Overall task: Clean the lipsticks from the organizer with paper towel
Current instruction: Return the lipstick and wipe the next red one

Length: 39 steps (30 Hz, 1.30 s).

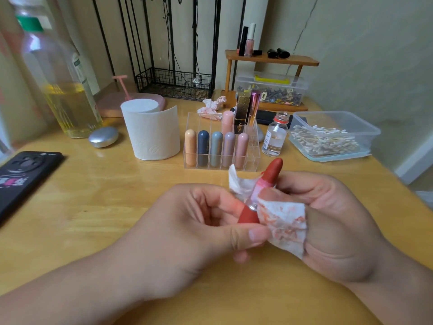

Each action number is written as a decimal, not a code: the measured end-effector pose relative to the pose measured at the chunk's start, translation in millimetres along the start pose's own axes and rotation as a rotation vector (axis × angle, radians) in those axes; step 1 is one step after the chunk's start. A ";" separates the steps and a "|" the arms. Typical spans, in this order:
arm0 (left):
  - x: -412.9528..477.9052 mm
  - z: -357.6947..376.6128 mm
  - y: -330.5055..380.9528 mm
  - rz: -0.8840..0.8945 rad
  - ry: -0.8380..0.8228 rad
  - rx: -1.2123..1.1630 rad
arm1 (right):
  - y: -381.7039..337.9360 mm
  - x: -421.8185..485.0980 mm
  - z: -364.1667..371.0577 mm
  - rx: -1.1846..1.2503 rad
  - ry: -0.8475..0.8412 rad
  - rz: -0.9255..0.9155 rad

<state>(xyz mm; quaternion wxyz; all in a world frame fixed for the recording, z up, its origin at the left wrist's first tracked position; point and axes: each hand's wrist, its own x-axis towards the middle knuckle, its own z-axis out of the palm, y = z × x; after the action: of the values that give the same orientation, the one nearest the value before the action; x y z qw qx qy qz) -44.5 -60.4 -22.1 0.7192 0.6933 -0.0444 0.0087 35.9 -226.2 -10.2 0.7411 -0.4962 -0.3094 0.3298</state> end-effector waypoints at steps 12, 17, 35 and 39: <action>3.5 -7.8 -2.0 -0.099 -0.303 -0.284 | 0.8 -0.5 -2.0 -0.031 -0.002 -0.049; 5.6 -9.6 -3.9 -0.085 -0.333 -0.366 | -3.9 2.3 -8.7 0.257 -0.246 -0.008; -0.2 -2.5 2.5 -0.001 -0.136 -0.117 | 5.6 2.7 -9.5 0.202 -0.254 0.020; 0.0 -1.9 2.3 -0.016 -0.148 -0.148 | 8.2 3.6 -7.1 0.209 -0.223 0.020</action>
<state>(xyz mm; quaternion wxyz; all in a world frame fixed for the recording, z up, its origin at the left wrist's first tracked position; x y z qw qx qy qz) -44.6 -58.5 -19.9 0.7631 0.6375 -0.0924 -0.0517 42.1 -224.8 -19.7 0.7463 -0.3796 -0.3491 0.4207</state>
